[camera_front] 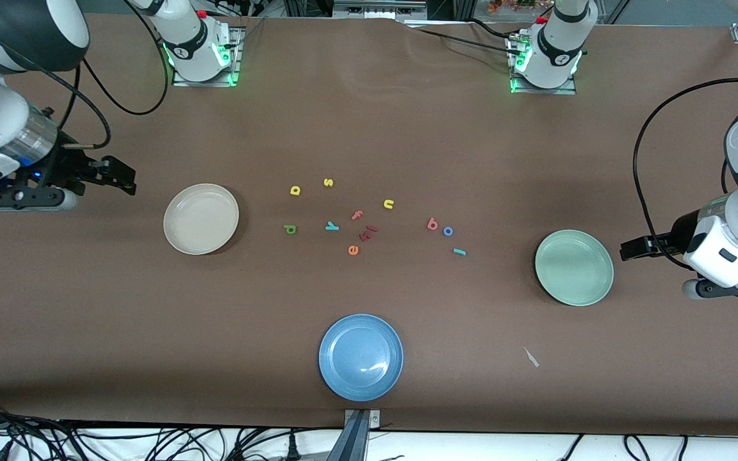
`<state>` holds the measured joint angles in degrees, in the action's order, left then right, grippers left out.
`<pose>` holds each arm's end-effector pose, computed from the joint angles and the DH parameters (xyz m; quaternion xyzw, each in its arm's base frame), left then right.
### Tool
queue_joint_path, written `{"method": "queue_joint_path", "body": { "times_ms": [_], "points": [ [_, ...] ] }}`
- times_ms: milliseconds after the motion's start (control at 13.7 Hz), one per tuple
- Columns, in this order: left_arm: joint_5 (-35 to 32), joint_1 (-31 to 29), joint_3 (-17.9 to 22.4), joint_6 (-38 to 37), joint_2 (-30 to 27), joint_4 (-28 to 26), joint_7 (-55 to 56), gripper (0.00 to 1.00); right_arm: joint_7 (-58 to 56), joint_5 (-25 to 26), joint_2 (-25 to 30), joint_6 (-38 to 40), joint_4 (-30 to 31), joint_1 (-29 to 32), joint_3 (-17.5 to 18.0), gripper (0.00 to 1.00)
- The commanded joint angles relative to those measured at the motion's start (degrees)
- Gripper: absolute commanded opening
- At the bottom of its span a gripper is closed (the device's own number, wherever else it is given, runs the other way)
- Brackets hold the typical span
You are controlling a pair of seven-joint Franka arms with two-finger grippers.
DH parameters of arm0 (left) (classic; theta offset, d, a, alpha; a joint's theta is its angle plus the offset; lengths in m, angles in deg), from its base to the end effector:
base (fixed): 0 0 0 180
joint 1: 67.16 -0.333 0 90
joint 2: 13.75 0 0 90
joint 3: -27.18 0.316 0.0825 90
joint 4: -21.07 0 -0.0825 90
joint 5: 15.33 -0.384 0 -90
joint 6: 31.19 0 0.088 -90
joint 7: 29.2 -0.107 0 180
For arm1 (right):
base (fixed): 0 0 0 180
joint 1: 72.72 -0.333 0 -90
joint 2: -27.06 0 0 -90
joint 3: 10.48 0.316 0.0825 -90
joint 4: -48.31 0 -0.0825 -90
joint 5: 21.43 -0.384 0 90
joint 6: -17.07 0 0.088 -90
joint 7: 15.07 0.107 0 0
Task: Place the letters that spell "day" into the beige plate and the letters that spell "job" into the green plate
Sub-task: 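Swing both grippers out over the plates toward the scattered letters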
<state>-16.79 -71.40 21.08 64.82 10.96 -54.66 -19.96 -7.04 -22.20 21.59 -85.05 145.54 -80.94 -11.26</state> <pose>0.6788 -0.0062 0.4849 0.9970 0.0665 -0.0382 0.0061 0.5867 0.0781 0.5279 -0.9999 0.0066 0.0058 0.0052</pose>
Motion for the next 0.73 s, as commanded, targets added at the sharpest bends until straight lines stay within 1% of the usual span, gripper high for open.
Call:
{"method": "queue_joint_path", "body": {
  "times_ms": [0, 146, 293, 439, 659],
  "points": [
    [0.14, 0.38, -0.14, -0.04, 0.42, 0.41, -0.19, 1.00, 6.10, 0.86, -4.00, -1.40, -0.47, -3.81, 0.17, 1.00],
    [0.14, 0.90, -0.32, -0.04, 1.03, 0.41, 0.33, 1.00, 12.85, 1.21, -5.86, -1.76, -0.38, -6.54, 0.08, 1.00],
    [0.06, 2.57, -0.32, 0.05, 2.00, 0.41, 3.49, 1.00, 18.31, 1.30, -7.52, -2.46, -0.38, -8.38, 0.08, 1.00],
    [0.14, 4.59, -0.32, 0.14, 3.84, 0.41, 5.95, 1.00, 24.28, 1.39, -10.50, -5.00, -0.38, -10.50, 0.08, 1.00],
    [0.23, 6.00, -0.32, 0.23, 5.34, 0.41, 9.38, 1.00, 37.98, 1.39, -15.16, -11.41, -0.29, -14.62, 0.08, 1.00]
  ]
}}
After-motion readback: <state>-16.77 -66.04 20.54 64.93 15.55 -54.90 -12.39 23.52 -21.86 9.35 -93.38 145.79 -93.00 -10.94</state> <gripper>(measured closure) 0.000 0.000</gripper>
